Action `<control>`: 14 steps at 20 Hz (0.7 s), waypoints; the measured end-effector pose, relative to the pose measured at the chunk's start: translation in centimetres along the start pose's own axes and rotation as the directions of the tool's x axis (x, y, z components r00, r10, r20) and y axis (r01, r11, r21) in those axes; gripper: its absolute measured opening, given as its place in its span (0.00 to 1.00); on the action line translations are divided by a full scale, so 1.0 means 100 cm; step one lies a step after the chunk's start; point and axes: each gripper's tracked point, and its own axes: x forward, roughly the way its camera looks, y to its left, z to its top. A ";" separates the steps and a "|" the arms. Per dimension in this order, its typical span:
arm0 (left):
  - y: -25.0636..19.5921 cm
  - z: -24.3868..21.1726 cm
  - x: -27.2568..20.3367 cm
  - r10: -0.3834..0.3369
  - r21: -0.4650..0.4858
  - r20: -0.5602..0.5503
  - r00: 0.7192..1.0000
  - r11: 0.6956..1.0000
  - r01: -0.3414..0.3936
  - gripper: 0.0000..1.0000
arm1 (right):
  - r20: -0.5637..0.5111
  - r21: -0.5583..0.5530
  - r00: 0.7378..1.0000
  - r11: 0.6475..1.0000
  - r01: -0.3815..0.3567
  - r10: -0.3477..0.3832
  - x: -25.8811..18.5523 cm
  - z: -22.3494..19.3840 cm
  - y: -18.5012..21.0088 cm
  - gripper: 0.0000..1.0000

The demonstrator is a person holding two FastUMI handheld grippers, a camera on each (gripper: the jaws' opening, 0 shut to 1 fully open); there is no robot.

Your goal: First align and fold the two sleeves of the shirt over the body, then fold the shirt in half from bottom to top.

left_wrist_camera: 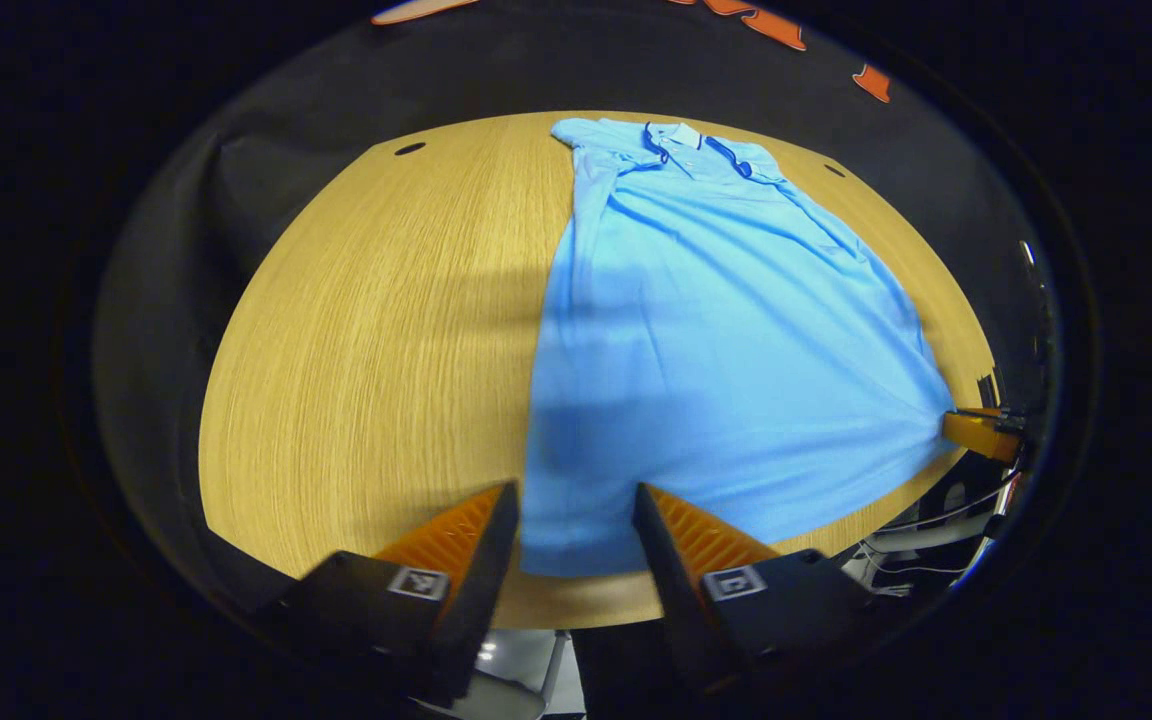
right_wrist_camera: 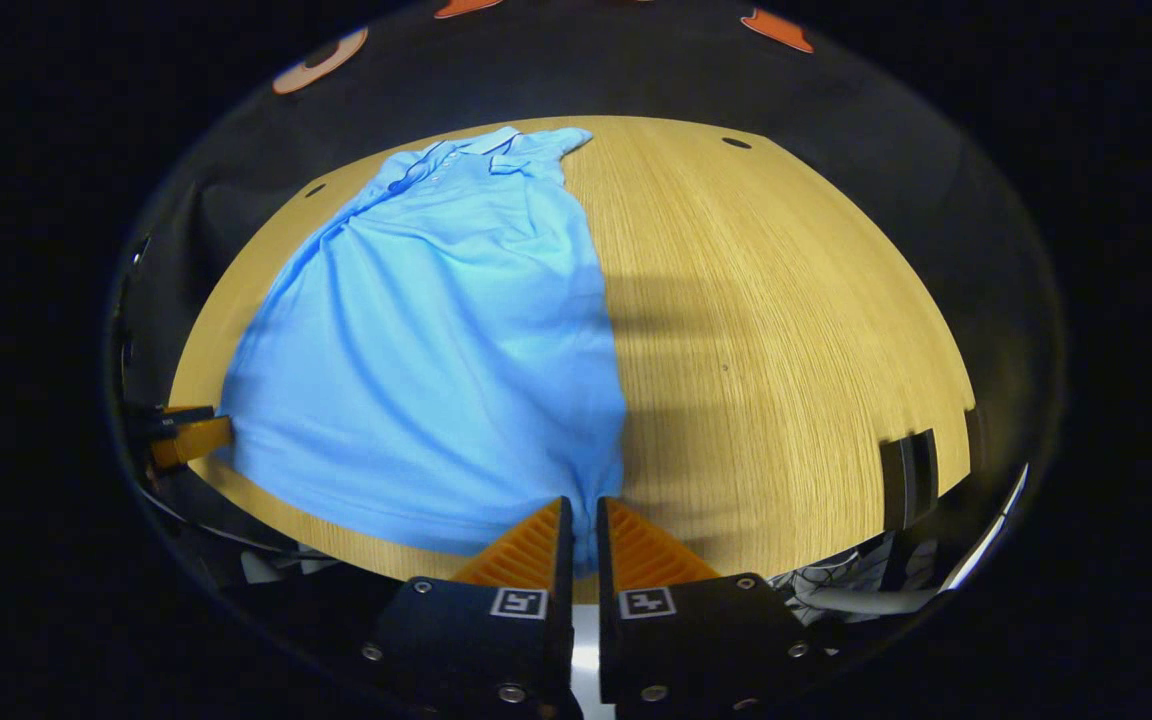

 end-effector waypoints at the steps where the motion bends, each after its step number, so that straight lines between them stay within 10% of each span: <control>1: -0.009 0.004 0.001 -0.007 0.009 -0.002 1.000 1.000 0.007 0.37 | -0.011 0.028 1.000 0.999 -0.026 0.027 0.000 0.002 0.005 0.06; 2: -0.011 0.004 0.004 -0.012 0.019 -0.014 1.000 1.000 0.012 0.09 | -0.027 0.103 0.995 0.990 -0.096 0.100 0.001 0.005 0.016 0.04; 5: -0.019 0.020 -0.001 -0.046 -0.004 0.007 0.999 0.999 0.046 0.10 | -0.037 0.282 0.976 0.940 -0.194 0.213 -0.001 0.018 0.032 0.02; 14: -0.016 0.121 -0.026 -0.069 0.009 0.157 0.985 0.998 0.068 0.10 | 0.132 0.328 0.948 0.890 -0.318 0.290 -0.026 0.117 0.039 0.02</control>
